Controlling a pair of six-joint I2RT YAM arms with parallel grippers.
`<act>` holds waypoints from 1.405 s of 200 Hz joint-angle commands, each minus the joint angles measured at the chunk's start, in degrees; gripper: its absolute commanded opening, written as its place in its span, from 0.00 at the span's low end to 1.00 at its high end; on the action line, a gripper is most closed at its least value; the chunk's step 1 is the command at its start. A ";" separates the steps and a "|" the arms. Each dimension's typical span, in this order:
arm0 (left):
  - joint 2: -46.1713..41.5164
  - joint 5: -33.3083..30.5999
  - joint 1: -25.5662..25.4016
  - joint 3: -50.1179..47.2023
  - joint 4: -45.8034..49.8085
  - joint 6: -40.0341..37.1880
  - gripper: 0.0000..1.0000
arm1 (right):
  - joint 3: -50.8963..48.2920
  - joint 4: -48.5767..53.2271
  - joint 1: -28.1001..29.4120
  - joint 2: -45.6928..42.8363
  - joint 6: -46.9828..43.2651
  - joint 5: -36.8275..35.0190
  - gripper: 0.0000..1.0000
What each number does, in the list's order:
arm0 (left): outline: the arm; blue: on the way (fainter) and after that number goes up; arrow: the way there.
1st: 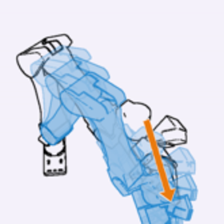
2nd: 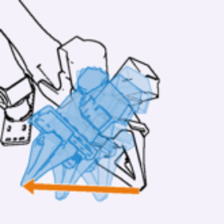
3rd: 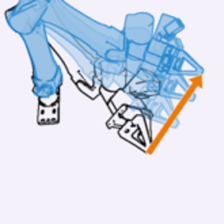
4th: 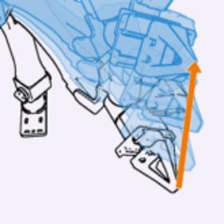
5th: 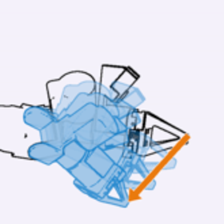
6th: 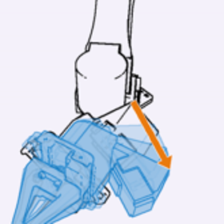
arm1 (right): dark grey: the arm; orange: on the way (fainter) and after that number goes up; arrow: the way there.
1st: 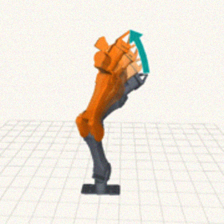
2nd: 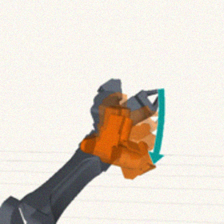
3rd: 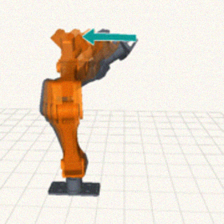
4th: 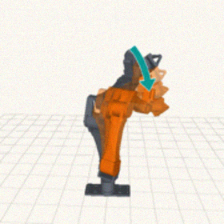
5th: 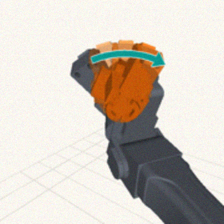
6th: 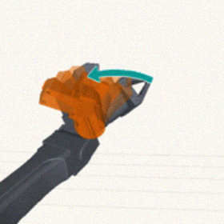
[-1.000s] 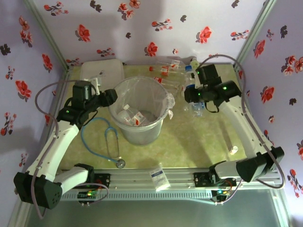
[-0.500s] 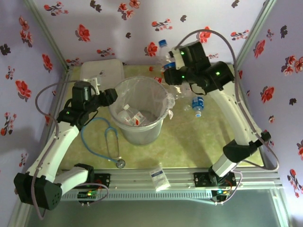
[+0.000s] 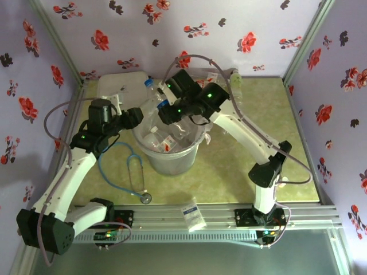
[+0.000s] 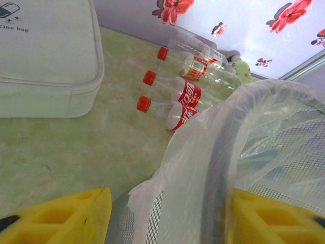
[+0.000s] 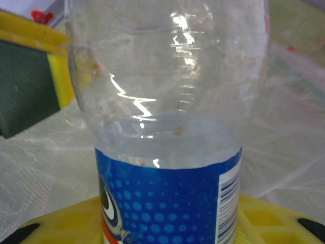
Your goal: Put the plastic bottles in the bin
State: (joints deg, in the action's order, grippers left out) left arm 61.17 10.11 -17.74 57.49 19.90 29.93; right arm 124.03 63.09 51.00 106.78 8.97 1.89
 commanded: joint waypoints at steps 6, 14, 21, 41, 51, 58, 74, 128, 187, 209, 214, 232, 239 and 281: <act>1.13 0.13 -0.81 -0.30 1.75 0.30 0.58 | -6.07 -3.69 0.59 0.87 3.46 2.84 0.48; 1.15 -0.02 -0.82 -0.20 1.81 0.30 0.58 | -8.35 -4.99 0.61 0.92 4.33 3.22 0.48; 1.13 0.00 -0.81 -0.11 1.82 0.30 0.58 | -10.57 -6.18 0.63 0.74 5.03 3.53 0.48; 1.32 -0.18 -0.81 0.07 1.87 0.04 0.58 | -18.15 -12.72 0.96 -1.60 7.88 4.77 0.51; 1.55 -0.18 -0.81 0.32 2.07 -0.20 0.58 | -22.02 -16.42 1.10 -3.00 9.85 5.56 0.52; 1.67 -0.18 -0.81 0.42 2.16 -0.30 0.58 | -24.67 -19.23 1.13 -3.89 11.29 6.11 0.53; 1.92 -0.25 -0.81 0.51 1.83 -0.36 0.58 | -29.45 -23.35 1.12 -4.75 13.74 7.38 0.54; 2.93 -0.53 -0.81 0.79 2.56 -0.83 0.59 | -32.60 -23.82 1.15 -4.69 14.40 8.13 0.63; 3.30 -0.49 -0.82 2.40 2.60 -1.50 0.59 | -29.49 -20.79 1.12 -7.08 12.44 6.36 0.82; 3.90 -0.36 -0.81 2.88 2.85 -1.39 0.59 | -28.94 -19.83 1.12 -9.20 12.16 5.58 0.85; 3.94 -0.20 -0.82 2.89 2.99 -1.44 0.59 | -28.92 -19.70 1.14 -9.79 12.12 5.58 0.87; 3.83 -0.24 -0.82 2.62 3.08 -1.64 0.59 | -28.72 -19.78 1.04 -12.25 10.87 4.81 0.92; 3.96 -0.33 -0.81 2.62 3.12 -1.64 0.59 | -28.38 -19.76 1.01 -13.20 9.55 4.45 0.97; 4.09 -0.27 -0.81 2.30 2.34 -1.25 0.60 | -27.64 -20.21 -0.65 -20.53 4.20 -0.79 0.99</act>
State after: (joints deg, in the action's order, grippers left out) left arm 64.01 10.15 -18.02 59.77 20.23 29.67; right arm 94.83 42.26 51.57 91.37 17.39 6.02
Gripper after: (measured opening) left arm 0.596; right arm 0.993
